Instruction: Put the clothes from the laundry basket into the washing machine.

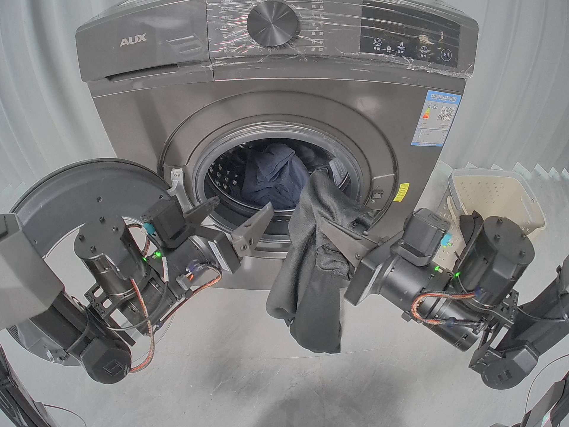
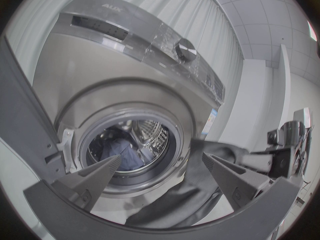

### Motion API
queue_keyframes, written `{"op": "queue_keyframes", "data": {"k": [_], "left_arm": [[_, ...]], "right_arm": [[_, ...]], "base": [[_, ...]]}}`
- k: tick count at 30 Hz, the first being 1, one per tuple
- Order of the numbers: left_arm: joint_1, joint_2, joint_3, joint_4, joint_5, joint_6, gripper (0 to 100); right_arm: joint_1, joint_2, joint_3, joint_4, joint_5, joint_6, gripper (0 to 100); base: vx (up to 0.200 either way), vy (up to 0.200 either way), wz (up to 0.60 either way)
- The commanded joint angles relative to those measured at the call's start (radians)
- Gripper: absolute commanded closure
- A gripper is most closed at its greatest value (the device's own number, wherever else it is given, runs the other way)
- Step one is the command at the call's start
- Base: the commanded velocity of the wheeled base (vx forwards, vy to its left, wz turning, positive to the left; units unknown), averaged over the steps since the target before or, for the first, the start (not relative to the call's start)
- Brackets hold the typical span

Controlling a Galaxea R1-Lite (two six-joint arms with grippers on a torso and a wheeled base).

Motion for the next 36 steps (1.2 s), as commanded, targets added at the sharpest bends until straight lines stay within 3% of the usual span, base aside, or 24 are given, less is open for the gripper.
{"op": "queue_keyframes", "data": {"k": [1,10,22,24,27,36], "left_arm": [[0.012,0.059,0.033,0.0,-0.001,-0.001,0],[0.012,0.188,0.036,-0.001,-0.002,0.001,0],[0.016,0.351,-0.067,-0.001,0.01,0.019,0],[0.006,0.354,-0.039,-0.003,0.002,0.045,0],[-0.033,0.343,0.019,-0.003,-0.004,0.057,0],[-0.114,0.343,0.062,-0.003,-0.016,0.054,0]], "right_arm": [[-0.001,-0.067,0.039,-0.004,0.015,0.0,100],[0.011,-0.074,0.032,-0.013,0.035,-0.002,100],[0.022,-0.071,0.019,-0.018,0.049,-0.006,100],[0.022,-0.07,0.018,-0.018,0.049,-0.006,100],[0.016,-0.07,0.016,-0.018,0.047,-0.006,100],[0.01,-0.039,-0.025,-0.018,0.047,-0.006,100]], "base": [[0.0,0.0,0.0],[0.0,0.0,0.0],[0.0,0.0,0.0],[0.0,0.0,0.0],[0.0,0.0,0.0],[0.0,0.0,0.0]]}}
